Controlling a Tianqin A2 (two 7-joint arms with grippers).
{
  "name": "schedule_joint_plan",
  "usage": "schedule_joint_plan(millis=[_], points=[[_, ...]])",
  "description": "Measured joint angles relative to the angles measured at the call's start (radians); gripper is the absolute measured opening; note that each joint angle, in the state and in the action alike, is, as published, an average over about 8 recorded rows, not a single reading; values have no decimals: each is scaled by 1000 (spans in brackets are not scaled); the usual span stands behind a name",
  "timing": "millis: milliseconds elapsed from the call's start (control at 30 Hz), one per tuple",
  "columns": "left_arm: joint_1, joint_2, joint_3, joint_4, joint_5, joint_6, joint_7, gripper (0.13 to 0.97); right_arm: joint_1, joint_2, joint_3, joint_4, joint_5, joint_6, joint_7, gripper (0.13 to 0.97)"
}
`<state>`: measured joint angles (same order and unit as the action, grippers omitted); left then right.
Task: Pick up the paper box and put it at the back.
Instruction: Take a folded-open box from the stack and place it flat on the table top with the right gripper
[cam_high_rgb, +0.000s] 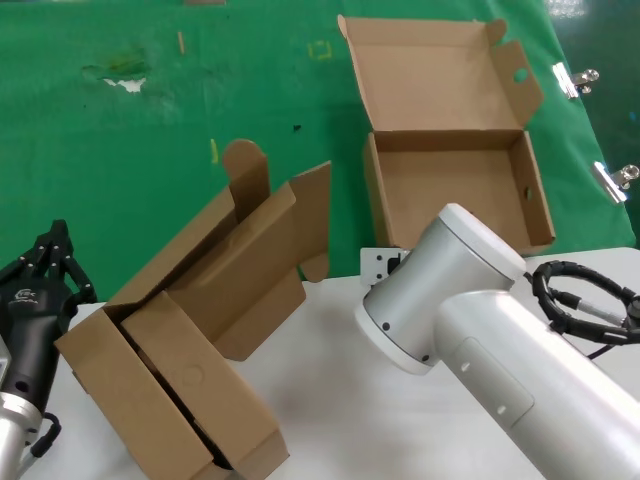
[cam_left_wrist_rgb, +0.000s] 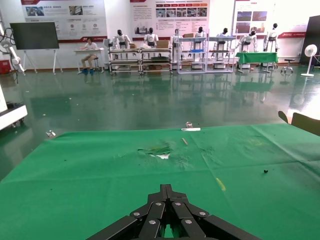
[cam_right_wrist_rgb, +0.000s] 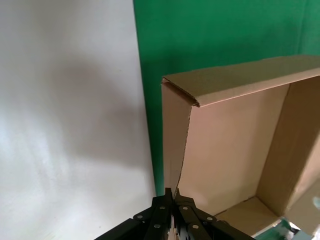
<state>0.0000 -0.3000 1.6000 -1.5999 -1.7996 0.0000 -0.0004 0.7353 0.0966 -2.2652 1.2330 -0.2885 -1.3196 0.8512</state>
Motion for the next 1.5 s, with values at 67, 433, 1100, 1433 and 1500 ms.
schedule_joint_plan(millis=[67, 433, 1100, 1433, 1500], points=[[0, 0, 0, 0, 0, 0, 0, 140, -1, -5, 3, -8, -11, 10, 2, 137], [0, 0, 0, 0, 0, 0, 0, 140, -3, -32, 25, -36, -39, 45, 0, 191], [0, 0, 0, 0, 0, 0, 0, 140, -18, -92, 18, -104, -67, 197, 115, 545], [0, 0, 0, 0, 0, 0, 0, 140, 29, -96, -72, -174, -87, 269, 244, 705], [0, 0, 0, 0, 0, 0, 0, 140, 40, -96, -91, -186, -90, 278, 266, 743]])
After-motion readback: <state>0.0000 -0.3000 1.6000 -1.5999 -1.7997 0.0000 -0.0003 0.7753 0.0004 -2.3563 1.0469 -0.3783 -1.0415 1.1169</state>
